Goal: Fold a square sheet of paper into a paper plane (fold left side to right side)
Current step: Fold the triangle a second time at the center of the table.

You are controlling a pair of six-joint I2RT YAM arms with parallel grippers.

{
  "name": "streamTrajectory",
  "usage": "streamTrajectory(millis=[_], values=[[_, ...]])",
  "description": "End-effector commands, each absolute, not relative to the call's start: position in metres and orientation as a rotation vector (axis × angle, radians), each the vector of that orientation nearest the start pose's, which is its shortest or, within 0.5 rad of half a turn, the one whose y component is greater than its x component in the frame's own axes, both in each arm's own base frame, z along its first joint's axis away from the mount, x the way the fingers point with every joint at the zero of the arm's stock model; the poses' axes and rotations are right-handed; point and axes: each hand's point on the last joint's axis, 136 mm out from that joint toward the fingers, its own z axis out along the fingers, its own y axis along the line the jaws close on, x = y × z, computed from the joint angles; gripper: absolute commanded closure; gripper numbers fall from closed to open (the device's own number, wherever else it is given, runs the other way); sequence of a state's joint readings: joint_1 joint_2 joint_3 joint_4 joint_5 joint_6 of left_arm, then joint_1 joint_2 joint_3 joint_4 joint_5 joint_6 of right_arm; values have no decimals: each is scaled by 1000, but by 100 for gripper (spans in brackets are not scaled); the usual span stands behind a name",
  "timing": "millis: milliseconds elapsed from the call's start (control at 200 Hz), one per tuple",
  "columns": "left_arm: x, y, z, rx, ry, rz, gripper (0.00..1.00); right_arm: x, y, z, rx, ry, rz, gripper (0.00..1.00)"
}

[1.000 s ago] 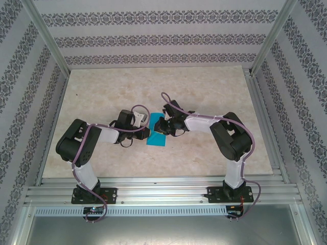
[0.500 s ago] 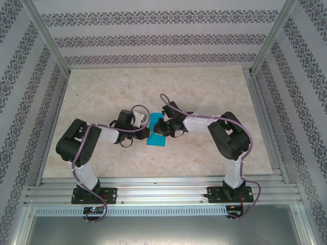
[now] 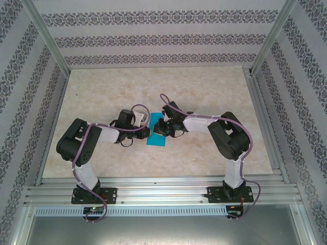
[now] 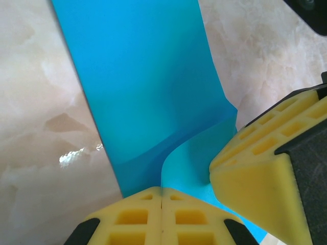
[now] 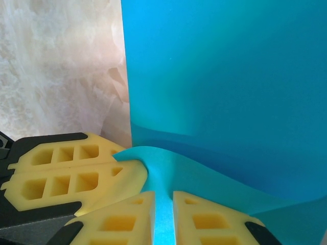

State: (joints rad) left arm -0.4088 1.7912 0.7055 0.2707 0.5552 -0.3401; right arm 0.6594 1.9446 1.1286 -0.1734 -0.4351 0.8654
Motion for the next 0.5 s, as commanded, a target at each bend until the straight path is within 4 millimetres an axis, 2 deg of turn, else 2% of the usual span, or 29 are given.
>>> streamTrajectory(millis=[0, 495], values=[[337, -244, 15, 346, 2442, -959, 100, 313, 335, 20, 100, 2846, 1014, 83], [338, -238, 15, 320, 2446, -913, 100, 318, 334, 26, 102, 2823, 1023, 82]])
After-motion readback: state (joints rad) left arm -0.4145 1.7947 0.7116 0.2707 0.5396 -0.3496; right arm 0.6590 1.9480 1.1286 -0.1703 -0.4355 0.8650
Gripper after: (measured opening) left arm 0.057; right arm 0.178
